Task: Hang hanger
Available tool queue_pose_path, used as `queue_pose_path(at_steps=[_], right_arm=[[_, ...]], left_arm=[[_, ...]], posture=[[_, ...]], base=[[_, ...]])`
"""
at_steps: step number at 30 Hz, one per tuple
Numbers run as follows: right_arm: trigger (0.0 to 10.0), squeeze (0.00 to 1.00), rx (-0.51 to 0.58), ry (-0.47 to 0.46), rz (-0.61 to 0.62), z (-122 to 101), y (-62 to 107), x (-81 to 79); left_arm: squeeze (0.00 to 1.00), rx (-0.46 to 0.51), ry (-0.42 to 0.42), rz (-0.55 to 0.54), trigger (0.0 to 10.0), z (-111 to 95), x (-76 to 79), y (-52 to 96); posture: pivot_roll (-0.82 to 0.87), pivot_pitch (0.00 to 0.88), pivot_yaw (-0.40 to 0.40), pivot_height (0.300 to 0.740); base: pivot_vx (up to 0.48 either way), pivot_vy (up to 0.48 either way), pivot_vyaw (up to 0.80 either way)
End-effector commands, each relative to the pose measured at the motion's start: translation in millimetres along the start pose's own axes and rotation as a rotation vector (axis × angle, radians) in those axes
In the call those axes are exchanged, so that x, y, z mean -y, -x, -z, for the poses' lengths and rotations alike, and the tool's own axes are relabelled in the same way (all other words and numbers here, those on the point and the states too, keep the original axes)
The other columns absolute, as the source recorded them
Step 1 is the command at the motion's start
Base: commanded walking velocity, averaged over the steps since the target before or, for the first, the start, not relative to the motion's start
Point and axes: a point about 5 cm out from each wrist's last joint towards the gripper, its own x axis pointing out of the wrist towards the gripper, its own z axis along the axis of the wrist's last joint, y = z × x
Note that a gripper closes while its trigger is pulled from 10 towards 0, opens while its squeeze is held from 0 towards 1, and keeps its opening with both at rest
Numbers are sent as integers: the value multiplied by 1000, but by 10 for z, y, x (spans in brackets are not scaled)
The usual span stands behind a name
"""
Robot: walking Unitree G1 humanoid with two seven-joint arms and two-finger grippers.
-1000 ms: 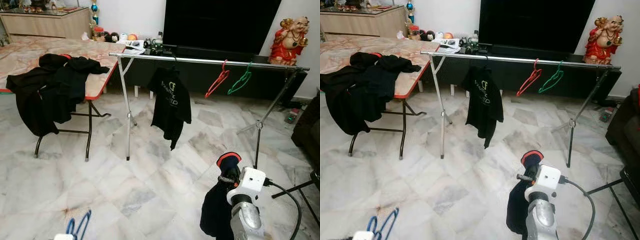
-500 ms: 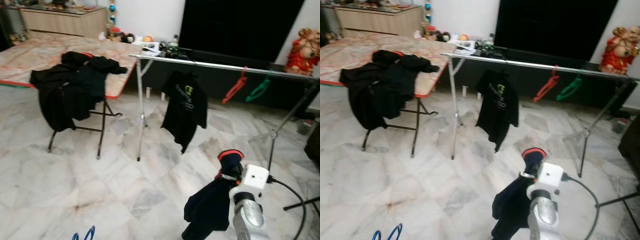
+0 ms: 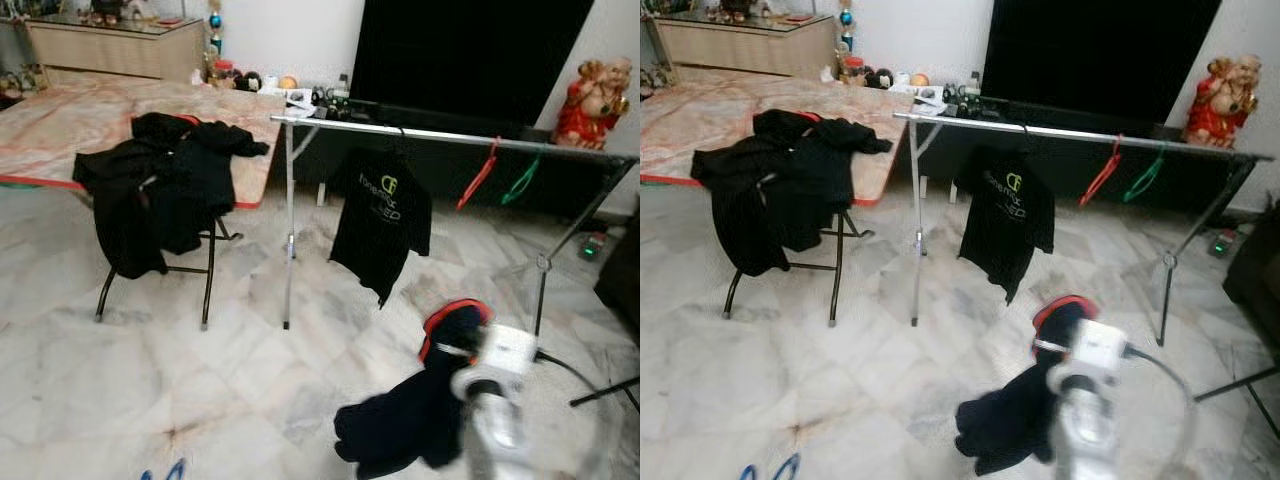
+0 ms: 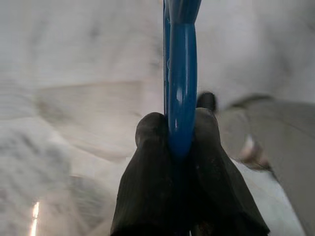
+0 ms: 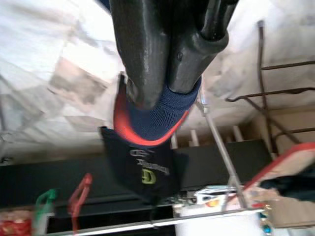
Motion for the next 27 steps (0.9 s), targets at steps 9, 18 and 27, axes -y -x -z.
queue_pose_path(at_steps=[9, 18, 27], right_arm=[[10000, 0, 45, 19, 29, -134, -63, 100], [10000, 0, 43, 47, 28, -145, -86, 98], [10000, 0, 47, 47, 24, -157, -92, 91]], left_arm=[[0, -54, -10, 9, 10000, 158, 56, 21], [0, -67, 8, 5, 10000, 211, 35, 35], [0, -71, 9, 8, 10000, 239, 23, 44]], posture=[[192, 0, -101, 740], [191, 0, -105, 740], [188, 0, -113, 740]], base=[[0, 477, 0], [0, 476, 0], [0, 476, 0]])
